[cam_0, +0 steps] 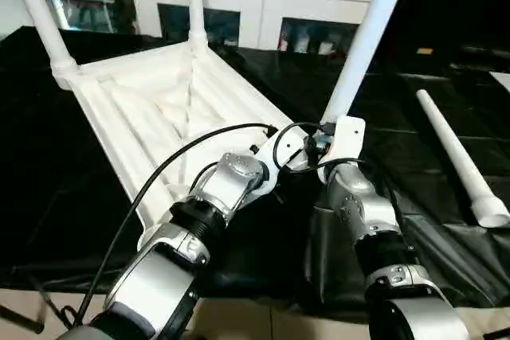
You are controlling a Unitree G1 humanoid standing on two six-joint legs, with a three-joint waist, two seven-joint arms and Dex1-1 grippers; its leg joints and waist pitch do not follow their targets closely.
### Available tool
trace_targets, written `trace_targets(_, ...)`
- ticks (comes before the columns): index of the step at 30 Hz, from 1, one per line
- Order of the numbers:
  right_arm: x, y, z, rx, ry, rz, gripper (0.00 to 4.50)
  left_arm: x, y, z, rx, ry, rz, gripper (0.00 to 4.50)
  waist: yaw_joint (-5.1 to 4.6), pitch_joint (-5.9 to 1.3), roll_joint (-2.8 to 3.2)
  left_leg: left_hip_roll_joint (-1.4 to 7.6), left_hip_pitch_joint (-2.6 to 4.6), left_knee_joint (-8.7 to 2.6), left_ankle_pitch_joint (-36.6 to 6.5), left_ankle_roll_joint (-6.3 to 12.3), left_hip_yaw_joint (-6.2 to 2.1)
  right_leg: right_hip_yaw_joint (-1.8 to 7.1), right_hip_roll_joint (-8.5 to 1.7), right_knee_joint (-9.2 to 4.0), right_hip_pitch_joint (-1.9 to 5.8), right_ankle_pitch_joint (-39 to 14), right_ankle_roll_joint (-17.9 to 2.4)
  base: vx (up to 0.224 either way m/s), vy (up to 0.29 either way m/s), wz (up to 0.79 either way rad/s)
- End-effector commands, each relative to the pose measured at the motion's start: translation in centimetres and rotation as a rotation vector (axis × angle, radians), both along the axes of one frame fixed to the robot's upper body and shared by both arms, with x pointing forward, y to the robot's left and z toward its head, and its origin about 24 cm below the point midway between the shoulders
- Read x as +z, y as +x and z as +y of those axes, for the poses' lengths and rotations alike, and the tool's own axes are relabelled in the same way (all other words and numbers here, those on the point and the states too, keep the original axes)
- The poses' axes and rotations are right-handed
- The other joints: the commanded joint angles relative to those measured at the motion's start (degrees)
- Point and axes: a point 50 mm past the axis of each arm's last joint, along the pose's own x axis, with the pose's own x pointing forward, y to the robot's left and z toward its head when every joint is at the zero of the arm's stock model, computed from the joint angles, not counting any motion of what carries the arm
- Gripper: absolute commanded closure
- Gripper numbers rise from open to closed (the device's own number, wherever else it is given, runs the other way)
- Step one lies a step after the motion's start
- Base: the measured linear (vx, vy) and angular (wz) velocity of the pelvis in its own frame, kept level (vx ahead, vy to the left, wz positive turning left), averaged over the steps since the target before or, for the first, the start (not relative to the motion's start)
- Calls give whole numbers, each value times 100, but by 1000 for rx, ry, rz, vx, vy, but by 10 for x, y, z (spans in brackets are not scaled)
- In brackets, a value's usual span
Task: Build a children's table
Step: Rotate leg to tighten
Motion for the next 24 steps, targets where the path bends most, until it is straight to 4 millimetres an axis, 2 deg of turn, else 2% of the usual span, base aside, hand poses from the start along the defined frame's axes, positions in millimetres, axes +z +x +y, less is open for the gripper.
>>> trace_targets(1,0,-3,11,73,9,-22,126,9,5,-3,-20,-31,-82,450,-1,-403,3,345,184,-420,-942,259,-149,196,-341,-330,231,-395,-1213,0,0,0)
trace_targets(2,1,-3,11,79,12,-30,112,8,5,-2,-22,-29,-79,450,-4,-388,18,356,200,-433,-1142,197,-151,199,-347,-362,215,-688,-1191,0,0,0)
trace_targets(4,2,-4,8,73,-5,-40,112,8,5,-2,-26,-29,-77,450,-18,-371,22,358,190,-459,-1397,106,-169,199,-355,-403,213,-1089,-1109,0,0,0)
trace_targets(5,4,-7,-1,63,-34,-58,105,8,5,-1,-38,-34,-74,450,-25,-354,30,368,207,-486,-1639,-18,-182,200,-348,-453,188,-1457,-955,0,0,0)
trace_targets(7,5,-9,-5,58,-52,-65,74,8,5,-1,-44,-36,-74,450,-33,-360,28,372,206,-495,-1713,-73,-194,200,-346,-457,184,-1554,-900,0,0,0)
trace_targets(10,7,-12,-11,64,-72,-76,56,7,5,-2,-54,-40,-74,450,-50,-353,19,370,200,-505,-1898,-131,-208,200,-356,-485,158,-1825,-822,0,0,0)
trace_targets(11,11,-18,-23,38,-123,-100,42,8,5,-3,-69,-54,-81,450,-50,-343,15,364,189,-510,-1902,-137,-209,199,-346,-500,157,-1860,-792,0,0,0)
trace_targets(13,18,-24,-35,-5,-127,-134,22,10,4,-6,-94,-68,-108,450,-13,-351,19,364,200,-505,-1761,-102,-193,218,-344,-496,153,-1678,-742,0,0,0)
trace_targets(14,25,-30,-42,-27,-118,-177,22,12,3,-8,-116,-100,-119,450,-12,-353,17,363,173,-512,-1661,-29,-198,212,-350,-477,176,-1541,-769,0,0,0)
trace_targets(15,25,-30,-42,-27,-118,-177,17,12,3,-8,-116,-100,-119,406,-12,-353,17,363,173,-512,-1661,-29,-198,212,-350,-477,176,-1541,-769,0,0,0)
trace_targets(16,31,-33,-46,-35,-119,-206,17,13,2,-10,-130,-120,-121,406,-3,-354,16,362,192,-495,-1684,2,-185,217,-359,-483,152,-1574,-782,0,0,0)
trace_targets(17,33,-35,-48,-37,-120,-217,17,13,2,-10,-131,-136,-110,395,6,-350,14,357,182,-499,-1697,39,-191,213,-360,-503,159,-1661,-777,0,0,0)
trace_targets(18,41,-40,-52,-43,-122,-258,17,16,1,-10,-130,-196,-81,395,14,-352,54,364,182,-501,-1679,41,-189,217,-365,-502,169,-1614,-820,0,0,0)
trace_targets(19,44,-42,-53,-44,-121,-271,17,17,1,-10,-125,-217,-71,381,28,-365,49,381,199,-496,-1627,40,-188,216,-365,-476,161,-1485,-867,0,0,0)
trace_targets(21,49,-45,-57,-50,-118,-295,17,21,1,-8,-127,-252,-84,358,6,-368,61,382,169,-510,-1518,63,-198,200,-338,-432,176,-1187,-953,0,0,0)
trace_targets(22,51,-47,-59,-60,-110,-306,17,24,1,-5,-130,-261,-104,354,0,-372,92,390,183,-505,-1483,72,-197,202,-337,-417,169,-1013,-1003,0,0,0)
trace_targets(24,53,-49,-60,-68,-105,-315,17,27,1,-2,-133,-267,-129,348,-20,-377,89,383,167,-497,-1380,146,-189,201,-329,-386,195,-721,-1082,0,0,0)
